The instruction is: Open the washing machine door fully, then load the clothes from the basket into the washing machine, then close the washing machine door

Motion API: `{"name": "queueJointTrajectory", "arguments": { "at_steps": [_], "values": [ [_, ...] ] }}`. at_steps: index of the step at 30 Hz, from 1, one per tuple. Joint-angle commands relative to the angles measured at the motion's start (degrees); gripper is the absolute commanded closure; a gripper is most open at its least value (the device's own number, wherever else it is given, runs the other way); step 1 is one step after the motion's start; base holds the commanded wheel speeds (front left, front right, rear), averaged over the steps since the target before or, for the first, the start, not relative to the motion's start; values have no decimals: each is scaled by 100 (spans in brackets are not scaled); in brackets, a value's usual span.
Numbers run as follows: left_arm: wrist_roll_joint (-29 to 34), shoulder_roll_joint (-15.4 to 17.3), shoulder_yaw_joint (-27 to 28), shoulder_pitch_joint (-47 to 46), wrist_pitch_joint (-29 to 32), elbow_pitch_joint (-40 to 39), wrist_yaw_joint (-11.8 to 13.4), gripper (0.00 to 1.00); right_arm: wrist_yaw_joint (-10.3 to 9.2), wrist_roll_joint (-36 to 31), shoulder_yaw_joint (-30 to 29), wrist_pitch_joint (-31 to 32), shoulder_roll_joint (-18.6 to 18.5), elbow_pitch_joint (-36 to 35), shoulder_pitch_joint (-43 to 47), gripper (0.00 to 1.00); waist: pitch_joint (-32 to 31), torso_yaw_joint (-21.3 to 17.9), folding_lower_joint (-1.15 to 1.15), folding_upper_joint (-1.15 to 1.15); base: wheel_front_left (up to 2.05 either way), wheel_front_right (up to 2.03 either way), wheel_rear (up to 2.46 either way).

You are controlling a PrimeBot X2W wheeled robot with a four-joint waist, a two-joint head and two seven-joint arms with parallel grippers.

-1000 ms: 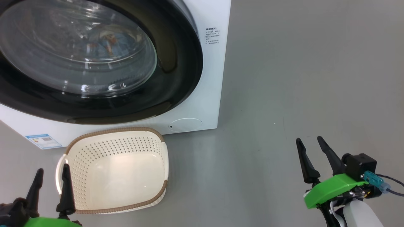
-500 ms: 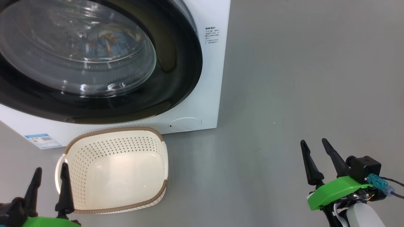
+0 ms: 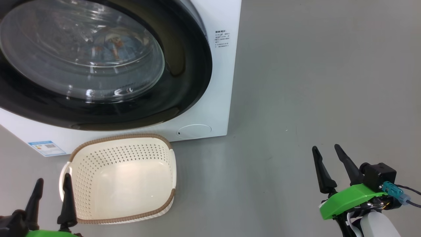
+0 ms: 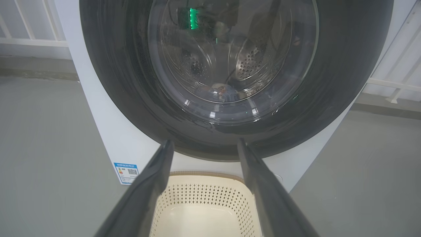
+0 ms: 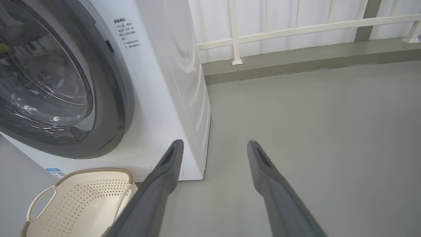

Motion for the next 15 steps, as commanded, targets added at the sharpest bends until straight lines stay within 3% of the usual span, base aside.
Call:
{"name": "queueJointTrajectory", "arguments": {
  "at_steps": [1, 4, 5, 15],
  "values": [
    [80, 111, 231, -58, -36, -161, -9, 0, -33, -85, 164, -27, -18, -146, 89, 0, -2, 2, 0, 0, 0, 0, 0],
    [101, 79, 277, -50, -36, -169, -9, 0, -33, -89, 185, -27, -18, -149, 82, 0, -12, 1, 0, 0, 0, 0, 0],
    [35, -35, 64, 0, 0, -14, 0, 100, 0, -1, 35, 0, 0, -8, 0, 100, -14, 2, 0, 0, 0, 0, 0],
    [-364, -211, 9, -8, 113, 176, 5, 100, 1, 418, -6, 123, 78, 121, 69, 100, -74, 19, 11, 0, 0, 0, 0]
  ]
}}
